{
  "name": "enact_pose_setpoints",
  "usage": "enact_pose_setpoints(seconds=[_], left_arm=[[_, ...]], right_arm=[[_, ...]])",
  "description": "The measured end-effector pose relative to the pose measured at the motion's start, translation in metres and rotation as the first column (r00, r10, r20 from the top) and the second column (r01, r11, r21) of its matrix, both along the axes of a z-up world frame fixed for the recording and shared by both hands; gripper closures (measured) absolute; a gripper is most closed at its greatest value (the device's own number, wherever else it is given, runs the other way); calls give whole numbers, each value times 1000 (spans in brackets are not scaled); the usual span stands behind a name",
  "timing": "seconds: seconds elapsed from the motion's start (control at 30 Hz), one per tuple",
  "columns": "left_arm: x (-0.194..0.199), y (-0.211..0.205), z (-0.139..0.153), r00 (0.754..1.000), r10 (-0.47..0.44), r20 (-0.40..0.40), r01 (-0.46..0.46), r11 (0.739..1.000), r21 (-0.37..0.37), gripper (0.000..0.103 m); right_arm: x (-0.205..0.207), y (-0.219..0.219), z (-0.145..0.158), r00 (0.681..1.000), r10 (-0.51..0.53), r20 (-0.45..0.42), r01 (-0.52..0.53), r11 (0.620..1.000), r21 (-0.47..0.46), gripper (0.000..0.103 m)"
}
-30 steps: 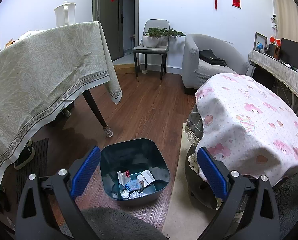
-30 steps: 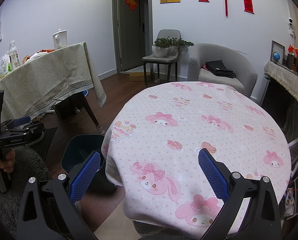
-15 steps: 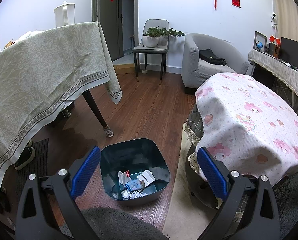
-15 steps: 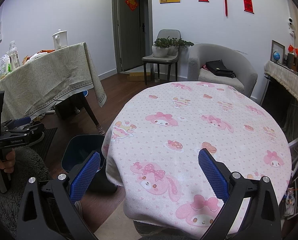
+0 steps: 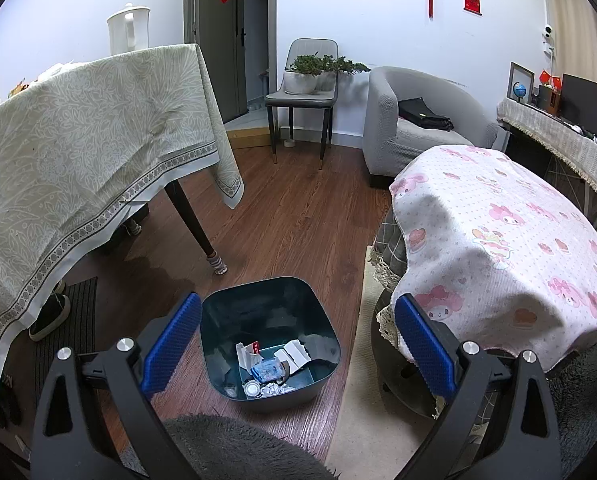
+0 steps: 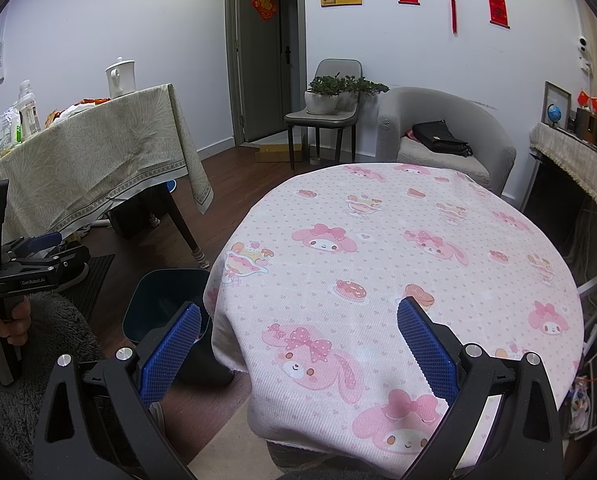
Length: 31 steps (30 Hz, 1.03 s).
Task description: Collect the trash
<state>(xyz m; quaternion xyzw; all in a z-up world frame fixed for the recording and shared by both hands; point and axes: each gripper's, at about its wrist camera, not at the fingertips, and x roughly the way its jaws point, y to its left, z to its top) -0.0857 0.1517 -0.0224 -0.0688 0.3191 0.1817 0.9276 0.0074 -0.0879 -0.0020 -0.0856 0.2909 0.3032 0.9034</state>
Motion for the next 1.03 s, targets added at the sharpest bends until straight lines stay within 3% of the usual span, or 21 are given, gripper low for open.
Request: enact_pose_setpoints(seconds=[1.03], left_arm=[[1,3,-2,1000,-3,-8,3,1000,6,4]], right_arm=[[0,1,0,1000,0,0,0,1000,0,3]])
